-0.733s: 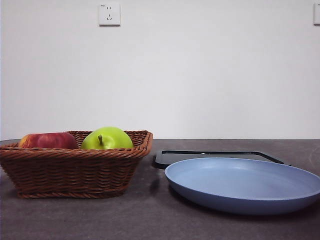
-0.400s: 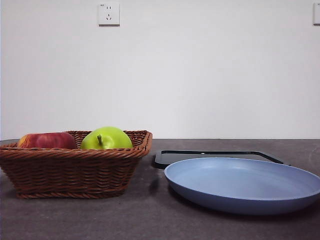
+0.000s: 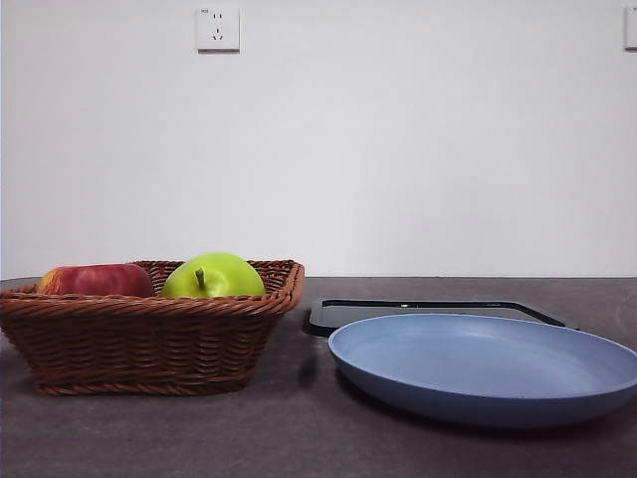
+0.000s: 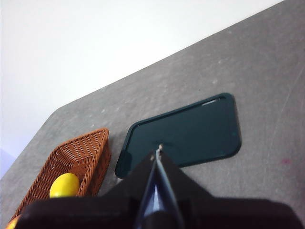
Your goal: Take the lemon from the basket,put the lemon in the plate,hand out the plate
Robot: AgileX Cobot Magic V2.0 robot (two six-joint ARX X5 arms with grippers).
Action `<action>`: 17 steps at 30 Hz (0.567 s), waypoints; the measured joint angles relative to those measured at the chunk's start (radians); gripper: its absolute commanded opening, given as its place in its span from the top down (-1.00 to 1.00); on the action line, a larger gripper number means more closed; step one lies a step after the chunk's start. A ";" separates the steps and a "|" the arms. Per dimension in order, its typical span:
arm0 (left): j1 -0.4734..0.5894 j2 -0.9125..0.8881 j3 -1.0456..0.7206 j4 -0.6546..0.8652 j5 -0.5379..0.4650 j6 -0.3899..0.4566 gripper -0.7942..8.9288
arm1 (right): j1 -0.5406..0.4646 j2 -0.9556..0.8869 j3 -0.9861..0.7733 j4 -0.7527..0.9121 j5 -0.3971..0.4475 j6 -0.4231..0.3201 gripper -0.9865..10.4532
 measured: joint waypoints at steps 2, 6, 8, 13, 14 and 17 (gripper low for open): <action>0.000 0.053 0.055 0.001 0.022 0.019 0.82 | 0.000 0.042 0.045 -0.009 0.000 -0.020 0.82; 0.000 0.146 0.142 0.004 0.053 0.034 0.82 | 0.001 0.127 0.124 -0.051 0.000 -0.059 0.82; 0.000 0.194 0.174 0.002 0.090 0.039 0.82 | 0.001 0.171 0.158 -0.087 0.000 -0.083 0.82; 0.000 0.330 0.227 -0.034 0.238 0.042 0.82 | 0.001 0.306 0.245 -0.247 0.000 -0.163 0.82; 0.000 0.355 0.237 -0.048 0.262 0.042 0.82 | 0.001 0.330 0.258 -0.276 0.000 -0.178 0.82; -0.005 0.443 0.258 -0.098 0.319 0.042 0.82 | 0.002 0.407 0.293 -0.368 0.000 -0.227 0.82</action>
